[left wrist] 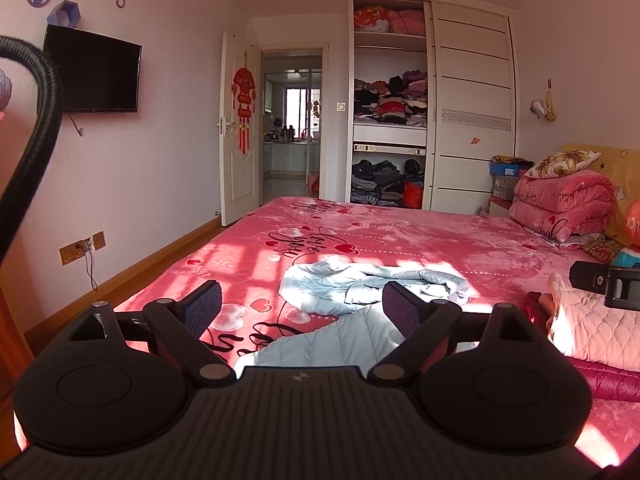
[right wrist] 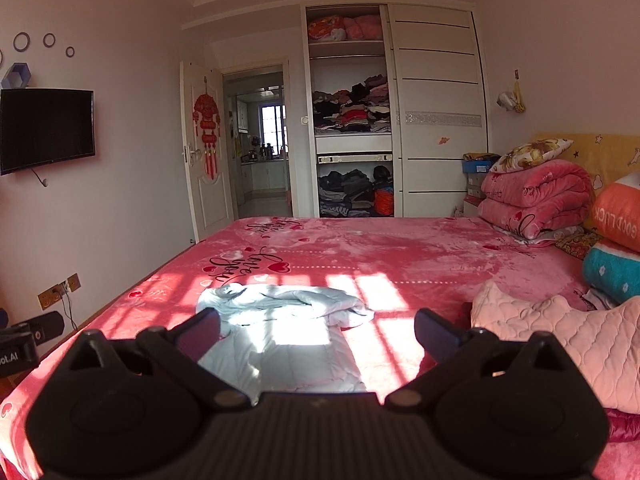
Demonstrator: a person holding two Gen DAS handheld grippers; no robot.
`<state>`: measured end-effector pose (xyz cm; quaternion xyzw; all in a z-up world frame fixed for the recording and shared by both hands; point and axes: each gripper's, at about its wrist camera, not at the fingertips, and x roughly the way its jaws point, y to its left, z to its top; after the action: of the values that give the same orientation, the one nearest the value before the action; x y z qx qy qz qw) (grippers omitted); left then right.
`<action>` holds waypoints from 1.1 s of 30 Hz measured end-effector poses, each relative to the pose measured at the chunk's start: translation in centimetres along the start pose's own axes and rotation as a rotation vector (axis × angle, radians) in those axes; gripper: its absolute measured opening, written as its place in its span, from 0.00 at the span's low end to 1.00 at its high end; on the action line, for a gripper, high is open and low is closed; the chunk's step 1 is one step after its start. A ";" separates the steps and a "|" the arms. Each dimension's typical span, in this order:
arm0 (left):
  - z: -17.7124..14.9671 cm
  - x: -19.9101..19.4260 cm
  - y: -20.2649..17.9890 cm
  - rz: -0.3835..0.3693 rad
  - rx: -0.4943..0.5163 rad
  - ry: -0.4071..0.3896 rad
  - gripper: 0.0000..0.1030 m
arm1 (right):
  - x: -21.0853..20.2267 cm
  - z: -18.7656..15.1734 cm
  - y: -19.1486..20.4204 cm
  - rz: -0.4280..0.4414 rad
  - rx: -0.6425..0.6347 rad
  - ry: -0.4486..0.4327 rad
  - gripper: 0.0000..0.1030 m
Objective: Fold large clothes
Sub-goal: 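Move both open grippers toward the crumpled light blue jacket on the bed, then close the left gripper on the jacket's edge and lift it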
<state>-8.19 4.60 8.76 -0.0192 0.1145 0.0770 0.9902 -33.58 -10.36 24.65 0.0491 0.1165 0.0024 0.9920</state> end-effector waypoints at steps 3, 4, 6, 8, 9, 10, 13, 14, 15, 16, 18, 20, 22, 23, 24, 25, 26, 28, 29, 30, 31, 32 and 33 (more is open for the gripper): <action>-0.1 0.1 0.2 -0.006 0.008 0.000 1.00 | -0.1 0.0 -0.4 0.007 0.012 -0.003 0.99; -0.1 0.1 0.4 -0.007 0.012 0.000 1.00 | -0.1 0.0 -0.5 0.008 0.016 0.000 0.99; -0.2 0.3 0.5 -0.008 0.016 0.005 1.00 | 0.2 -0.2 -0.6 0.018 0.030 0.005 0.99; -0.3 0.4 0.7 -0.011 0.022 0.014 1.00 | 0.4 -0.7 -0.9 0.030 0.049 0.002 0.99; -0.4 0.5 0.7 -0.011 0.025 0.019 1.00 | 0.6 -0.9 -1.1 0.034 0.054 0.002 0.99; -0.5 0.6 0.8 -0.011 0.028 0.024 1.00 | 0.8 -1.1 -1.1 0.033 0.056 0.005 0.99; -0.8 0.9 0.9 -0.013 0.039 0.043 1.00 | 1.6 -1.9 -1.4 0.024 0.051 0.030 0.99; -0.9 0.9 0.9 -0.015 0.045 0.054 1.00 | 2.0 -2.3 -1.6 0.022 0.054 0.040 0.99; -1.0 1.0 0.8 -0.016 0.048 0.062 1.00 | 2.4 -2.6 -1.7 0.024 0.057 0.047 0.99; -1.1 1.2 0.8 -0.017 0.052 0.070 1.00 | 2.9 -3.1 -2.0 0.023 0.060 0.055 0.99; -1.3 1.4 0.9 -0.020 0.053 0.092 1.00 | 3.8 -3.9 -2.2 0.010 0.058 0.077 0.99; -1.7 1.6 1.1 -0.025 0.048 0.113 1.00 | 5.0 -5.1 -2.6 0.003 0.060 0.106 0.99; -2.1 2.0 1.4 -0.026 0.041 0.136 1.00 | 5.9 -6.4 -3.1 -0.007 0.066 0.120 0.99; -2.4 2.2 1.6 -0.029 0.037 0.143 1.00 | 6.7 -7.3 -3.3 -0.020 0.068 0.136 0.99; -2.7 2.3 1.8 -0.032 0.035 0.143 1.00 | 7.2 -8.0 -3.5 -0.026 0.069 0.146 0.99; -3.1 2.5 2.1 -0.036 0.033 0.143 1.00 | 7.8 -8.9 -3.8 -0.029 0.064 0.160 0.99; -3.7 3.0 2.6 -0.046 0.027 0.149 1.00 | 8.4 -9.7 -4.0 -0.031 0.055 0.176 0.99; -4.7 3.9 3.9 -0.060 0.008 0.153 1.00 | 9.3 -11.3 -4.4 -0.044 0.034 0.202 0.99; -5.4 4.3 4.6 -0.059 -0.004 0.154 1.00 | 9.9 -12.0 -4.8 -0.055 0.012 0.214 0.99; -5.9 4.7 5.2 -0.054 -0.017 0.158 1.00 | 10.4 -12.6 -4.9 -0.063 -0.008 0.223 0.99; -6.4 5.1 5.9 -0.046 -0.035 0.165 1.00 | 10.8 -13.0 -5.0 -0.066 -0.024 0.230 0.99; -7.2 5.7 6.8 -0.035 -0.060 0.178 1.00 | 11.3 -13.5 -5.3 -0.066 -0.040 0.235 0.99; -7.8 6.0 7.4 -0.025 -0.077 0.185 1.00 | 11.8 -13.8 -5.4 -0.065 -0.047 0.245 0.99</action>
<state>-5.29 12.41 -0.37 -0.0656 0.2019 0.0670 0.9749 -25.35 -14.25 8.07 0.0214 0.2384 -0.0211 0.9707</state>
